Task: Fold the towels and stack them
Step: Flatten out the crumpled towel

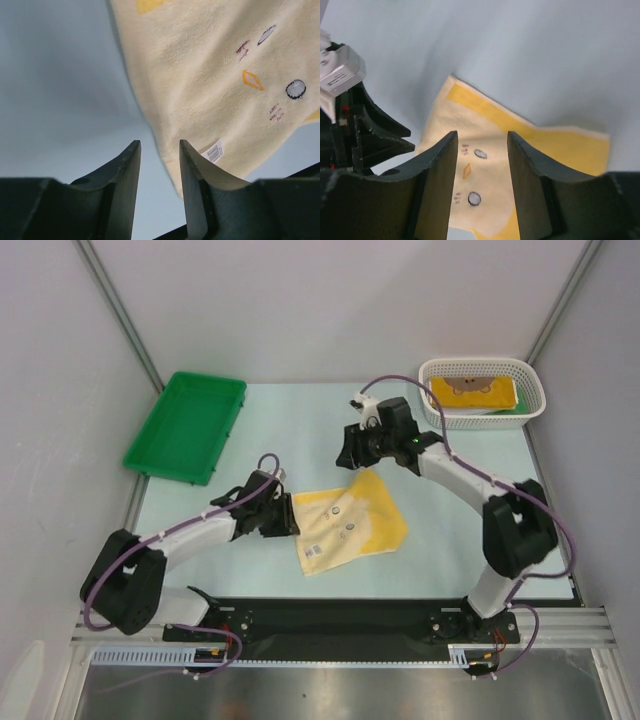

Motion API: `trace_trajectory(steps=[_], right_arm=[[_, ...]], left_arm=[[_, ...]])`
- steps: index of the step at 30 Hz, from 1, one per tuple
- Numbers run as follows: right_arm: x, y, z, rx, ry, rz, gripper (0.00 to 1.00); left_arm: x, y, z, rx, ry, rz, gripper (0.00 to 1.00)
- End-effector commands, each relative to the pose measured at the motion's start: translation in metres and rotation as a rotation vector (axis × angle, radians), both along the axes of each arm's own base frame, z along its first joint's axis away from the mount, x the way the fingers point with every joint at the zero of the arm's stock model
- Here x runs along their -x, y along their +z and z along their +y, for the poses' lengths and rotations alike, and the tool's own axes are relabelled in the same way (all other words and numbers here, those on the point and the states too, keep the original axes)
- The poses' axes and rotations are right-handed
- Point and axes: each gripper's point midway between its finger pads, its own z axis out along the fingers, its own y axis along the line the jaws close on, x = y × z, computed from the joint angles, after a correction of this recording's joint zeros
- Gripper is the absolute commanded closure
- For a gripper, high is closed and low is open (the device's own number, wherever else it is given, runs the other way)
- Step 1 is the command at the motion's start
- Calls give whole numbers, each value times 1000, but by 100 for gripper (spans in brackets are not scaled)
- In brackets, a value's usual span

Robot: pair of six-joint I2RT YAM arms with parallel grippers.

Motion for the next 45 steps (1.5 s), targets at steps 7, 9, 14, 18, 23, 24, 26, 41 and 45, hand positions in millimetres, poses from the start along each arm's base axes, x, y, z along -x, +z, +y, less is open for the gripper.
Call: trace_trajectory(steps=[7, 9, 14, 18, 23, 24, 26, 41, 45], right_arm=[[-16, -38, 93, 82, 364, -15, 50], [-11, -63, 103, 128, 391, 19, 49], [-8, -95, 113, 178, 413, 61, 49], [-1, -113, 108, 224, 431, 71, 48], [8, -138, 99, 286, 462, 97, 51], [8, -144, 94, 313, 452, 103, 51], [6, -148, 88, 339, 427, 98, 56], [14, -164, -35, 439, -106, 291, 100], [37, -156, -47, 356, -164, 342, 100]], left_arm=[[-20, 90, 40, 114, 281, -373, 50], [-15, 119, 43, 182, 287, -463, 38], [-1, 159, 41, 293, 236, -586, 22], [2, 159, 37, 278, 199, -553, 23], [1, 150, 36, 255, 189, -522, 24], [4, 149, 31, 275, 171, -509, 24], [5, 147, 29, 290, 165, -509, 24], [11, 62, 5, 236, 92, -261, 33], [19, 32, -12, 212, 46, -187, 37]])
